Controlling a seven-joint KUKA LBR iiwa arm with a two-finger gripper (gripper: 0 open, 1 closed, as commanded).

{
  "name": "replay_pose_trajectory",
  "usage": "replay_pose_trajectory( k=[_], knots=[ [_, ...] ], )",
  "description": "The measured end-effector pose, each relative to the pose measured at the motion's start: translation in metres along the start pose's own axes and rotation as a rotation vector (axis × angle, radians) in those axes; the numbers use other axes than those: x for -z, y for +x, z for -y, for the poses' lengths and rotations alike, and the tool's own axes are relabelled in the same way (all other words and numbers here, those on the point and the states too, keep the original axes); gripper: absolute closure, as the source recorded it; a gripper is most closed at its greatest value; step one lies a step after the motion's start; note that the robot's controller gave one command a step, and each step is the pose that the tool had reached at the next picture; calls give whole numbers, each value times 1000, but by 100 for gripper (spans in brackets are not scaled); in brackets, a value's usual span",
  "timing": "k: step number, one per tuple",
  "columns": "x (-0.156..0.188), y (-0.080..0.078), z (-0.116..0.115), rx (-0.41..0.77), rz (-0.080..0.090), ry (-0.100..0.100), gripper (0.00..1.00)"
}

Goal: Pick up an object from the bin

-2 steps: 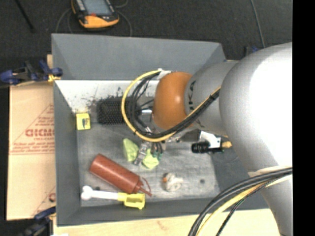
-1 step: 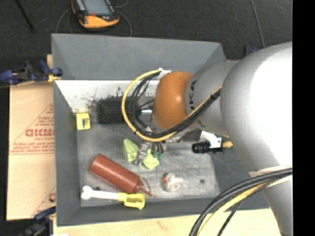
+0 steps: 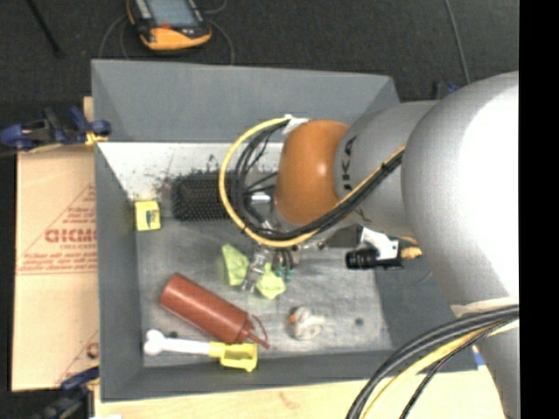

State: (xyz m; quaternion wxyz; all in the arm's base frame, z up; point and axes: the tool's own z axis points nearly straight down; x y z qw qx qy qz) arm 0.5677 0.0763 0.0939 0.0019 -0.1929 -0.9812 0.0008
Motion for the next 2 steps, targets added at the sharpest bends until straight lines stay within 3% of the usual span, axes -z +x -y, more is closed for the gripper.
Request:
replay_pose_trajectory(
  k=[2],
  knots=[
    [29, -2, -1, 2, 9, -6, 100]
  ],
)
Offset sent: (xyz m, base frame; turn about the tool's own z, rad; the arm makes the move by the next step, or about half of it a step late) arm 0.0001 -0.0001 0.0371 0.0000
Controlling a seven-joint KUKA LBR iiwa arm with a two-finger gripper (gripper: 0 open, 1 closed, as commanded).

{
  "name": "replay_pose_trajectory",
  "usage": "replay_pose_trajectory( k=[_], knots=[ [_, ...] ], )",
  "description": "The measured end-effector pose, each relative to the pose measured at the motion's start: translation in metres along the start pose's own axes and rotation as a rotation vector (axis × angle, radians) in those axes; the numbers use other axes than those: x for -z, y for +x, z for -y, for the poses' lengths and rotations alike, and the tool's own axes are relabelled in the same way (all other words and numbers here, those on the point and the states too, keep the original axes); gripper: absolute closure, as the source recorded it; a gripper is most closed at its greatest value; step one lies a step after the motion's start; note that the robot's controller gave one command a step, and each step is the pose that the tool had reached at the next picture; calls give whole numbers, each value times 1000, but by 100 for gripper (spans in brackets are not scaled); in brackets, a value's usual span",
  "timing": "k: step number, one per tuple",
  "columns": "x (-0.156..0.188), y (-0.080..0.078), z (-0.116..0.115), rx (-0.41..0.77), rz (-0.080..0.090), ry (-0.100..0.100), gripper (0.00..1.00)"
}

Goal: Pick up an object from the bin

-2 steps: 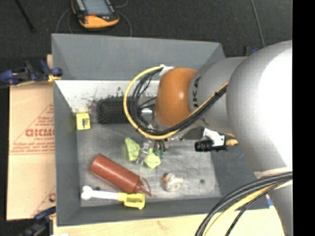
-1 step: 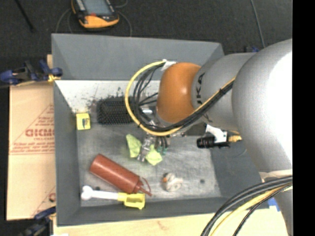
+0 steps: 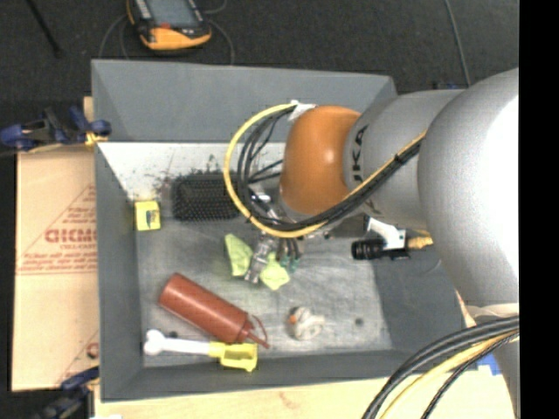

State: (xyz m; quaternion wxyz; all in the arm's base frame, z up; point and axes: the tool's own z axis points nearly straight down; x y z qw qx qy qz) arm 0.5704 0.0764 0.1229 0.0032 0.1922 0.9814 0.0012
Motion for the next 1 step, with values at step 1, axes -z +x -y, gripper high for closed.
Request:
replay_pose_trajectory(
  k=[1],
  knots=[
    [4, 0, 0, 0, -1, 0, 100]
  ],
)
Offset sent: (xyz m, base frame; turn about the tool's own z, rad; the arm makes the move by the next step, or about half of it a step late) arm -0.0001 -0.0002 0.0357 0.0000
